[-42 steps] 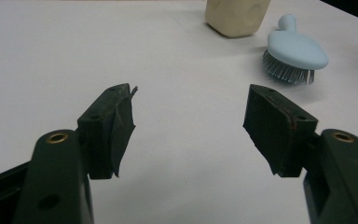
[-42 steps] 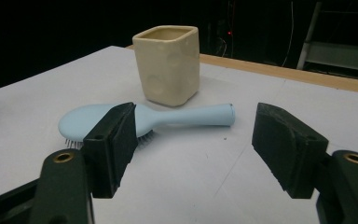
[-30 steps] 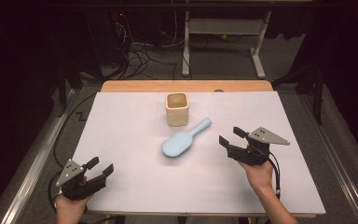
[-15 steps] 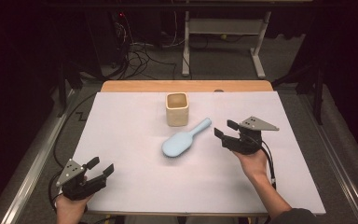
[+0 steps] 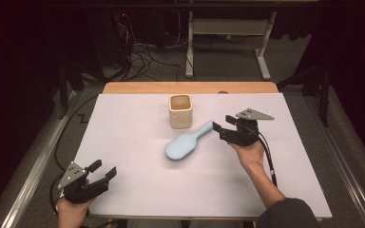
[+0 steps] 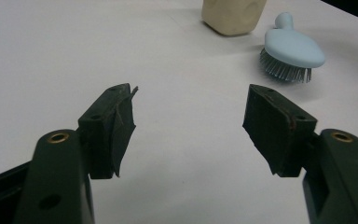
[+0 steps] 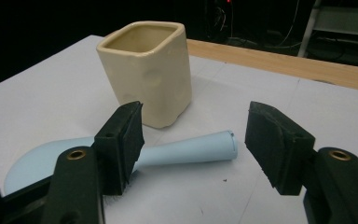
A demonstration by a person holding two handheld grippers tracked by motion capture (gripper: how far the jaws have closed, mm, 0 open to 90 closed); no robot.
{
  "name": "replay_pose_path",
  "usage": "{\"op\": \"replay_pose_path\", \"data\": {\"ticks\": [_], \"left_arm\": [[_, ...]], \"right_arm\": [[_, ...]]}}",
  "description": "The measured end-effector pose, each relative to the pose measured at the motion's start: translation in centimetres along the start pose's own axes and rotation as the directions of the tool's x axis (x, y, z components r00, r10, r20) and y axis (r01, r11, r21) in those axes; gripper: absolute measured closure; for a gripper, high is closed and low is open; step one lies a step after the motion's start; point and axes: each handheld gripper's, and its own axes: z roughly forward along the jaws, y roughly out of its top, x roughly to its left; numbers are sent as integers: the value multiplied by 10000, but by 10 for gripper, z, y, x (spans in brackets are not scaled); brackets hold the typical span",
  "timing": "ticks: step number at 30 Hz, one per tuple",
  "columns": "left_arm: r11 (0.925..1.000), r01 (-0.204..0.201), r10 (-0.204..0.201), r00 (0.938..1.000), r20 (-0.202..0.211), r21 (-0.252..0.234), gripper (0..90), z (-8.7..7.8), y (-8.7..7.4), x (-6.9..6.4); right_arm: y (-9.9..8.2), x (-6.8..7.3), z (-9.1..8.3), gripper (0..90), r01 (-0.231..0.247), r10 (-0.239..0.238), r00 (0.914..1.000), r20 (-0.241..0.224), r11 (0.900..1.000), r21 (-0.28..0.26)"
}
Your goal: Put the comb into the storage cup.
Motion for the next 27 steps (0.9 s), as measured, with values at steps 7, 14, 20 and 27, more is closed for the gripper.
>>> {"op": "replay_pose_path", "data": {"ticks": [7,14,20,27], "left_arm": [[10000,-23,23,10000,26,-13,339,0,0,0],[10000,-21,20,10000,68,50,339,0,0,-1],[10000,22,-23,10000,73,90,339,0,0,0],[10000,-5,5,10000,67,-2,341,-1,0,-1]], "right_arm": [[14,-1,12,399,32,-37,10000,84,9985,546],[30,3,25,467,684,-789,9954,550,9827,1720],[41,5,44,556,919,-1128,9921,556,9520,2921],[50,7,65,647,962,-1299,9900,554,9073,4093]]}}
